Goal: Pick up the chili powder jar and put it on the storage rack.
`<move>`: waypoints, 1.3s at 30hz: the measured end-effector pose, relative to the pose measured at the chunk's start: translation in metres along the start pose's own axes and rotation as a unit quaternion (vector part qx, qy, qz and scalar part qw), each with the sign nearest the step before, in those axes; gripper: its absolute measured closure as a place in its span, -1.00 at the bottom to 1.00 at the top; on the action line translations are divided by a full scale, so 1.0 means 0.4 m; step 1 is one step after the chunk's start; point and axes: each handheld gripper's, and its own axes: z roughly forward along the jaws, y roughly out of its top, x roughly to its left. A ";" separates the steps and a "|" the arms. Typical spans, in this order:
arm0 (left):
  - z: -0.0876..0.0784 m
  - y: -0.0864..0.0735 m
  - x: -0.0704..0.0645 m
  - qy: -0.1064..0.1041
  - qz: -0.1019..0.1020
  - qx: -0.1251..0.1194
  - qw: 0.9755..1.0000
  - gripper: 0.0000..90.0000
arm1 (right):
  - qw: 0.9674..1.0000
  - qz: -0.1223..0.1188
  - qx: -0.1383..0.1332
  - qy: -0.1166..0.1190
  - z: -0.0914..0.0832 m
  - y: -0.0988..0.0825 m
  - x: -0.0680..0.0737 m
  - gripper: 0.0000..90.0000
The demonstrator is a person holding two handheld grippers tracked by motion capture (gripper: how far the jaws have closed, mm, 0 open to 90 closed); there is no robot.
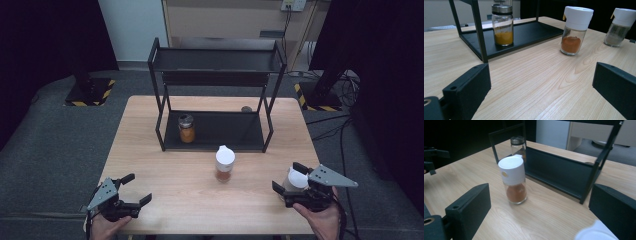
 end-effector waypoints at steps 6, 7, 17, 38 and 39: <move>0.000 0.000 0.000 0.000 -0.001 0.001 1.000 -0.98 | 1.000 -0.005 0.006 0.013 0.045 0.022 0.002 -0.91; 0.001 0.000 0.001 -0.001 -0.001 0.001 1.000 -0.98 | 1.000 -0.004 0.007 0.014 0.052 0.025 0.003 -0.91; 0.001 0.000 0.001 -0.002 -0.001 0.001 1.000 -0.97 | 0.999 -0.004 0.015 0.030 0.122 0.052 0.011 -0.90; 0.001 0.001 0.002 -0.004 0.000 0.002 1.000 -0.97 | 0.998 0.003 0.029 0.048 0.251 0.077 0.022 -0.89; 0.001 0.001 0.002 -0.004 0.000 0.002 1.000 -0.97 | 0.998 0.002 0.029 0.048 0.256 0.078 0.022 -0.89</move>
